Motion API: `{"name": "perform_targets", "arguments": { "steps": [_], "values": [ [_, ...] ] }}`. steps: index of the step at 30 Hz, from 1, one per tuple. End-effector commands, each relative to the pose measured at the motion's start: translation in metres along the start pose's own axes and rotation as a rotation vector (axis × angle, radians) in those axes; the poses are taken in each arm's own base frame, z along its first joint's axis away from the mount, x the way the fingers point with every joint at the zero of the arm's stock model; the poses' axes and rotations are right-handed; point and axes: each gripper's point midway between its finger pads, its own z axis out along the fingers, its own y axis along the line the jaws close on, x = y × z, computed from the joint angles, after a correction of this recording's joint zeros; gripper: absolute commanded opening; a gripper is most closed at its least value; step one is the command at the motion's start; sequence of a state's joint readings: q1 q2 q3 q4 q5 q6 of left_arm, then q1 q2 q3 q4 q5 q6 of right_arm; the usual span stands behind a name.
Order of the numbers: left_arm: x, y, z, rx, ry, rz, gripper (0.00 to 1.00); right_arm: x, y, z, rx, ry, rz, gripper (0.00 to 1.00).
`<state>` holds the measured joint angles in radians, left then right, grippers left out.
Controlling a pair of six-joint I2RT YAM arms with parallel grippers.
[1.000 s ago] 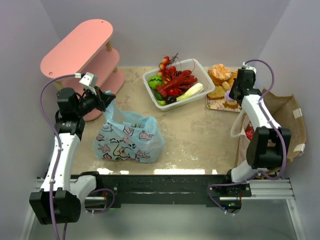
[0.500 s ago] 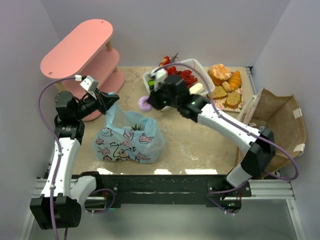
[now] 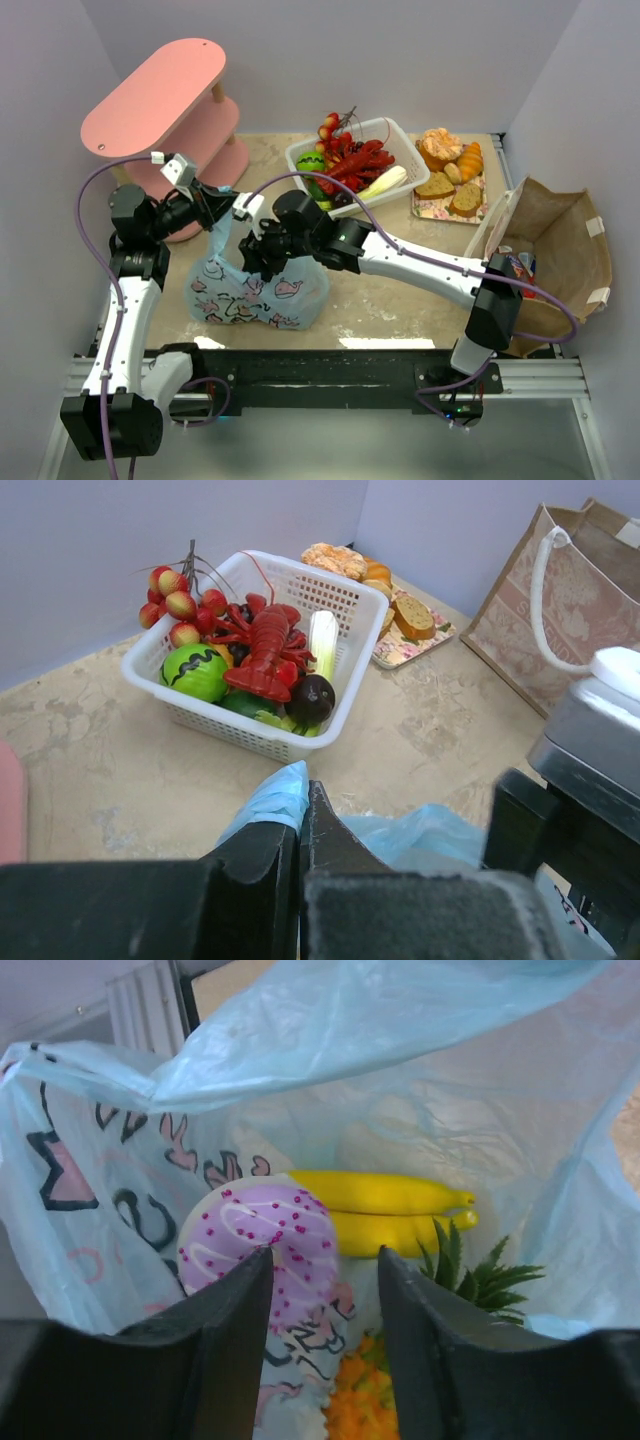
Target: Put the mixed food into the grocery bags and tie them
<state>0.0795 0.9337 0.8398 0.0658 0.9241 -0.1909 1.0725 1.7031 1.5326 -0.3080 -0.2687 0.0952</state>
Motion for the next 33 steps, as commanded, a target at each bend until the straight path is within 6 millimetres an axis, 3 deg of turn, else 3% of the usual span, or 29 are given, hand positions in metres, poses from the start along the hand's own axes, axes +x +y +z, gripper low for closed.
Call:
{"name": "perform_targets", "arguments": {
  "steps": [1, 4, 7, 8, 9, 10, 11, 12, 13, 15, 16, 20, 23, 25, 33],
  "values": [
    [-0.013, -0.006, -0.003, 0.020, -0.037, 0.048, 0.00, -0.001, -0.003, -0.013, 0.039, 0.004, -0.016, 0.71],
    [-0.012, -0.005, -0.002, 0.021, -0.036, 0.045, 0.00, -0.015, -0.014, -0.024, 0.107, -0.035, -0.020, 0.83],
    [-0.012, -0.006, -0.003, 0.022, -0.037, 0.049, 0.00, -0.033, -0.040, -0.039, 0.203, -0.083, -0.002, 0.85],
    [-0.013, -0.006, -0.003, 0.022, -0.038, 0.055, 0.00, -0.043, -0.079, -0.063, 0.311, -0.115, 0.043, 0.83],
    [-0.013, -0.006, -0.003, 0.022, -0.038, 0.055, 0.00, -0.045, -0.097, -0.072, 0.352, -0.130, 0.073, 0.81],
    [-0.013, -0.006, -0.003, 0.020, -0.038, 0.054, 0.00, -0.045, -0.133, -0.093, 0.437, -0.152, 0.132, 0.80],
    [-0.013, -0.006, -0.003, 0.020, -0.038, 0.054, 0.00, -0.043, -0.152, -0.103, 0.488, -0.155, 0.149, 0.79],
    [-0.013, -0.006, -0.003, 0.019, -0.038, 0.052, 0.00, -0.038, -0.169, -0.111, 0.539, -0.149, 0.165, 0.79],
    [-0.012, -0.006, -0.003, 0.019, -0.037, 0.051, 0.00, -0.026, -0.202, -0.124, 0.647, -0.122, 0.182, 0.79],
    [-0.013, -0.006, -0.003, 0.020, -0.039, 0.055, 0.00, -0.010, -0.234, -0.132, 0.738, -0.080, 0.203, 0.82],
    [-0.012, -0.006, -0.003, 0.020, -0.037, 0.053, 0.00, -0.001, -0.261, -0.145, 0.819, -0.054, 0.233, 0.82],
    [-0.012, -0.005, -0.003, 0.018, -0.036, 0.051, 0.00, 0.058, -0.323, -0.131, 0.930, 0.132, 0.302, 0.82],
    [-0.011, -0.005, -0.003, 0.020, -0.034, 0.049, 0.00, 0.071, -0.341, -0.122, 0.956, 0.175, 0.296, 0.86],
    [-0.011, -0.005, -0.002, 0.021, -0.034, 0.049, 0.00, 0.069, -0.347, -0.115, 0.954, 0.161, 0.291, 0.87],
    [-0.010, -0.004, -0.002, 0.021, -0.032, 0.046, 0.00, 0.081, -0.349, -0.092, 0.889, 0.176, 0.314, 0.86]
  ]
}}
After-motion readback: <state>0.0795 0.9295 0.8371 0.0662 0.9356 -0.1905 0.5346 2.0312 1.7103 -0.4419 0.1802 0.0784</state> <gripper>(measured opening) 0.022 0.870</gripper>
